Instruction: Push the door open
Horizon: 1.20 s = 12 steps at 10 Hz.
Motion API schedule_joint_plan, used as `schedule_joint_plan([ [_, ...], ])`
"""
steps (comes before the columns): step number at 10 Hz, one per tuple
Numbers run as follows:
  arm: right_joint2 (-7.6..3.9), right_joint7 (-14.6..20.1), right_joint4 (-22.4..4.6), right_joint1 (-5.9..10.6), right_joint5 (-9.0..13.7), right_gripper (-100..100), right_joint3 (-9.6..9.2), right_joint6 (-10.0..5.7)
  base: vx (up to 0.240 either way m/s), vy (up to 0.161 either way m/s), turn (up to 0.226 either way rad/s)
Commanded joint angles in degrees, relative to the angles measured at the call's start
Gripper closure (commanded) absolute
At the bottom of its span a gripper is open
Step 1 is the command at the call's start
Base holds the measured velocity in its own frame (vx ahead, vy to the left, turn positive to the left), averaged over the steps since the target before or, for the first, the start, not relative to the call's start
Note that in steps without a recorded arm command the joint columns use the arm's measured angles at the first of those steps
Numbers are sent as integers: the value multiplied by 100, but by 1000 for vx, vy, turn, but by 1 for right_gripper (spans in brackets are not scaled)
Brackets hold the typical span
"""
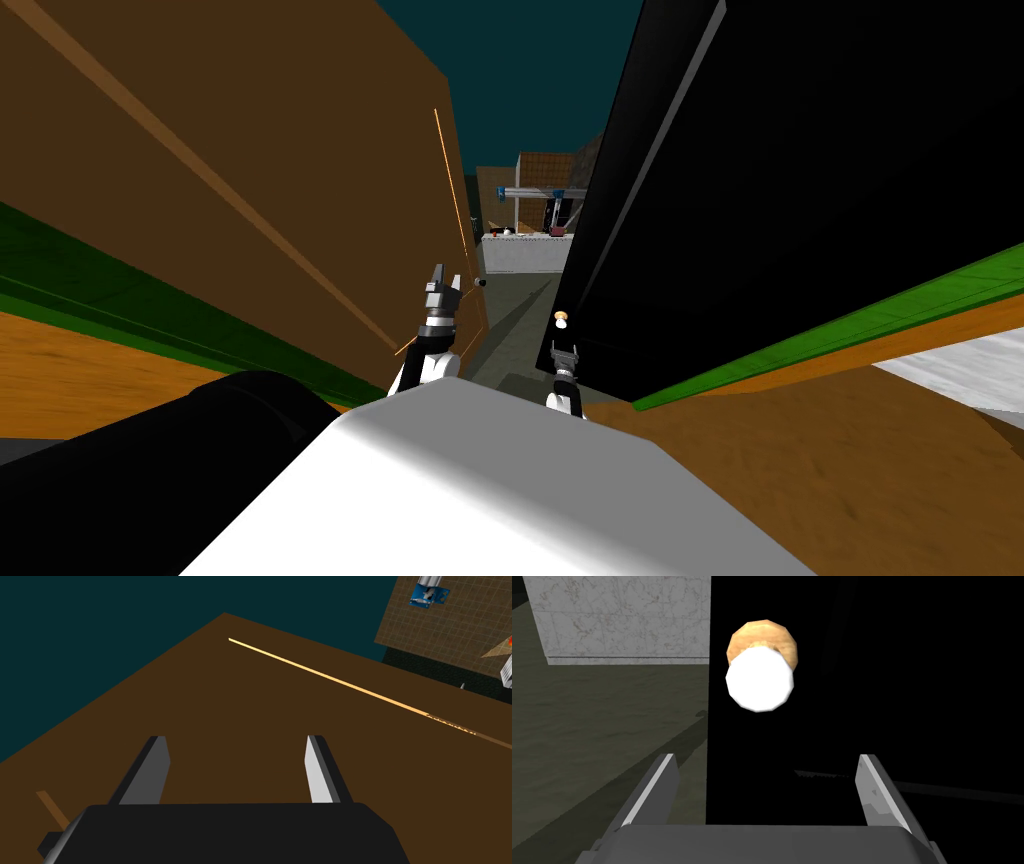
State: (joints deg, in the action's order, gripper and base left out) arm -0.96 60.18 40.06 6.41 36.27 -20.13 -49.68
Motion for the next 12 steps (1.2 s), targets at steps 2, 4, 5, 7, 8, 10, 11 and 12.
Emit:
schedule_joint_plan([
  [2,56,366,44,-28,107,-100,-41,0,-43,-12,41],
  [4,88,550,73,-42,164,-100,-62,5,-36,-10,23],
  [5,80,479,55,-31,145,-100,-54,2,-15,-5,5],
  [7,-83,519,37,-15,163,-100,-34,-5,173,-21,27],
  [8,-131,530,26,-5,171,-100,-21,-8,216,-6,28],
  [10,-143,546,10,8,183,-100,-3,-14,215,-20,24],
  [11,-128,553,3,15,189,-100,5,-16,212,-14,23],
  [12,-85,563,-6,23,196,-100,16,-19,202,-16,24],
])
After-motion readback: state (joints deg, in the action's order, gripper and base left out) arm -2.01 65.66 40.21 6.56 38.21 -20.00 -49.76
